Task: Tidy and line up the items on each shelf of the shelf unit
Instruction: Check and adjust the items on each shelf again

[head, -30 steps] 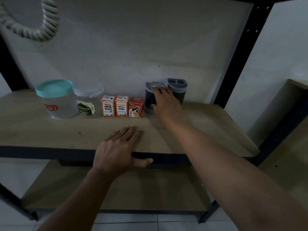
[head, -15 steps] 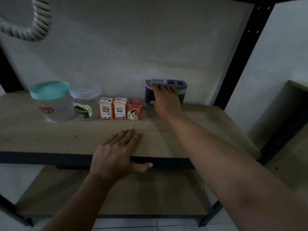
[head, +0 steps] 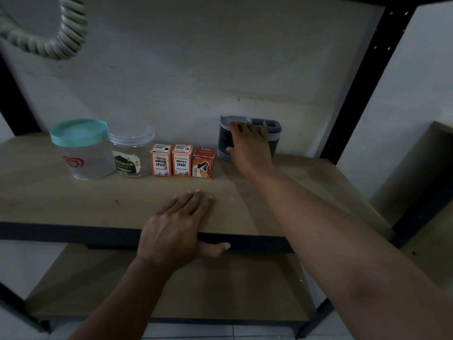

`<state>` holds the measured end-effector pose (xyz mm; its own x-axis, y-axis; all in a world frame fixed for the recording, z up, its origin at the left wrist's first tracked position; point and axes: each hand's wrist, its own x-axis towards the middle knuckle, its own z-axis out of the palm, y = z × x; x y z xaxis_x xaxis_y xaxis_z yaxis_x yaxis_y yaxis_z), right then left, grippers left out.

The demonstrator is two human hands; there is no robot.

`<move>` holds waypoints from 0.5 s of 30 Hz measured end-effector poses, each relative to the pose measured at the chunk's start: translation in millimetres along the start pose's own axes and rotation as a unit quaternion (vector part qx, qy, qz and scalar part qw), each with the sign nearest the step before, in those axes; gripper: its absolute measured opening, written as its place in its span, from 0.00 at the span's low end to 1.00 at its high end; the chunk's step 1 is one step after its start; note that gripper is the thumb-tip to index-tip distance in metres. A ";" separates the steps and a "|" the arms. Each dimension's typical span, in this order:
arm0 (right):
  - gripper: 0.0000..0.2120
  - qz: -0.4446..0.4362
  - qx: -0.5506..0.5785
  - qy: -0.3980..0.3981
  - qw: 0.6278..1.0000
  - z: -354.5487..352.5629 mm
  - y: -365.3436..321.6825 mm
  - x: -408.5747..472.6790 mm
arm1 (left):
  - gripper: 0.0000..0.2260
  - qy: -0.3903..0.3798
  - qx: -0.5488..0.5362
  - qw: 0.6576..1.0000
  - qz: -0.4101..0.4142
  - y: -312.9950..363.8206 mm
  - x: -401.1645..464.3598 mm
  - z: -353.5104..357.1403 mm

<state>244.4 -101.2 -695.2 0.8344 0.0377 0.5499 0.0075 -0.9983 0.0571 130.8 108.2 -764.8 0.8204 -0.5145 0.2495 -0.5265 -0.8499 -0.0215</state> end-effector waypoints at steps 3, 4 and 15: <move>0.25 -0.005 0.001 -0.002 1.000 -0.6 1.1 -1.1 | 0.50 0.005 -0.020 1.000 0.011 -0.8 -0.9 0.2; 0.26 -0.007 0.000 -0.005 1.000 -1.4 1.5 -1.2 | 0.50 0.009 -0.030 0.999 0.013 -1.1 -1.4 0.1; 0.32 -0.023 0.047 0.002 0.999 -15.6 4.4 -18.2 | 0.48 0.037 0.001 0.999 -0.005 -0.4 -1.0 3.8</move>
<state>220.7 -105.6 -692.0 0.8294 0.0828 0.5525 0.0969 -0.9953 0.0038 131.0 108.7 -768.8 0.8066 -0.4965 0.3208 -0.5178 -0.8552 -0.0216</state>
